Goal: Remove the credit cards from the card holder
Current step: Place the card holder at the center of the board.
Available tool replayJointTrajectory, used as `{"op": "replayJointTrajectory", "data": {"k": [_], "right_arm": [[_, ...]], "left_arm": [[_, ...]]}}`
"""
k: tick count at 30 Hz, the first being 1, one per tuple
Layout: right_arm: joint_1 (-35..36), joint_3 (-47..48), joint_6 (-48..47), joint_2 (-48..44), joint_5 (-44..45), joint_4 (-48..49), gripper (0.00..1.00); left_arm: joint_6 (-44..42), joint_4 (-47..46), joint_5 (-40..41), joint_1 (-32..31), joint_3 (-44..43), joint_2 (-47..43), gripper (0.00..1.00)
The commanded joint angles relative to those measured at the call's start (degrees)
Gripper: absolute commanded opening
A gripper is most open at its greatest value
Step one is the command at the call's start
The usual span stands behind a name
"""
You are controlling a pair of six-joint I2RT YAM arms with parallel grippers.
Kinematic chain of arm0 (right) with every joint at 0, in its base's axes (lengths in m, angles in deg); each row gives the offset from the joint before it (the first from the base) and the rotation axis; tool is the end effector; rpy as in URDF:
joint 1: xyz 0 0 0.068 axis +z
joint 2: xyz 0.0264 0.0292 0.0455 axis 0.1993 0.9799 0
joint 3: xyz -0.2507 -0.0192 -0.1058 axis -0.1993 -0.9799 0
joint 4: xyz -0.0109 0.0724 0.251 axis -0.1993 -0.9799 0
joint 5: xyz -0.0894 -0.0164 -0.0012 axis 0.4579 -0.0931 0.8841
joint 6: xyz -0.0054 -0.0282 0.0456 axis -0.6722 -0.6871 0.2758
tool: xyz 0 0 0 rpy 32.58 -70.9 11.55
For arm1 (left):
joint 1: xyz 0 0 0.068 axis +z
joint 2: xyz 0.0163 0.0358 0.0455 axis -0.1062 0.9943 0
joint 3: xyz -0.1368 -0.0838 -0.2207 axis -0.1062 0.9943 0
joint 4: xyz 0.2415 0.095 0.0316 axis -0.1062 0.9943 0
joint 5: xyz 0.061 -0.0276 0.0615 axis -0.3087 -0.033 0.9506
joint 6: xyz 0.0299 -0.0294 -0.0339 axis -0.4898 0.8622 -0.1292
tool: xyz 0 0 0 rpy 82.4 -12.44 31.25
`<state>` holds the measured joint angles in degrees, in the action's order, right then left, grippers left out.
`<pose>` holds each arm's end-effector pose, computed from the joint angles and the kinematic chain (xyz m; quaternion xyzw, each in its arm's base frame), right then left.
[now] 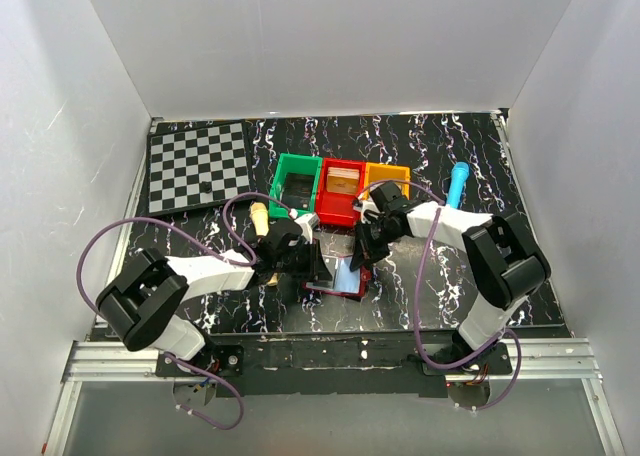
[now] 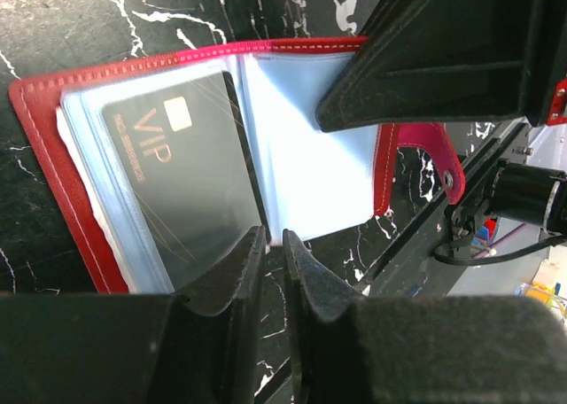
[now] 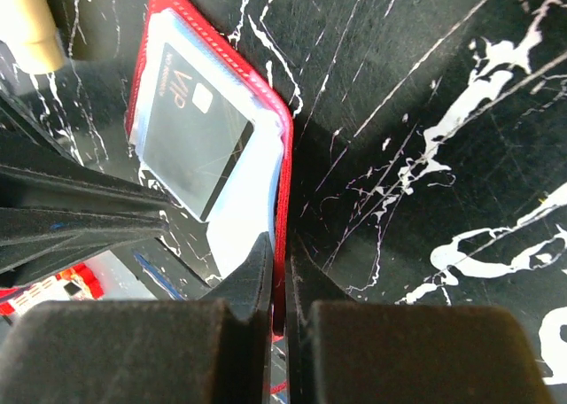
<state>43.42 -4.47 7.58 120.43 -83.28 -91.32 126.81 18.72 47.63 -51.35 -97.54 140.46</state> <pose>0.2602 0.1827 0.1582 -0.1536 0.9316 0.3178 0.0863 0.1853 -0.2025 0.1544 0.0962 0.9049 -0.3697 0.1878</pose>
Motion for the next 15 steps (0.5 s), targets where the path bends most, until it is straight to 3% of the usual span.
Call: {"op": "replayJointTrajectory", "data": {"k": [1,7,11,15], "right_arm": [[1.30,3.37,-3.07,2.34,2.03,-4.19,0.09],[1.39,3.37,-1.75,-0.37,4.57,-5.15,0.41],[1.30,5.04,-1.66,-4.41,7.47,-8.57,0.50],[1.39,7.06,-1.23,-9.68,12.12,-13.49,0.54]], "left_arm": [[0.07,0.48,0.11,0.78,-1.33,0.72,0.13],[0.51,0.13,0.38,1.13,-1.16,1.42,0.12],[0.51,0.22,0.55,1.22,-1.16,0.90,0.12],[0.60,0.22,0.82,1.22,-0.72,-0.25,0.13]]}}
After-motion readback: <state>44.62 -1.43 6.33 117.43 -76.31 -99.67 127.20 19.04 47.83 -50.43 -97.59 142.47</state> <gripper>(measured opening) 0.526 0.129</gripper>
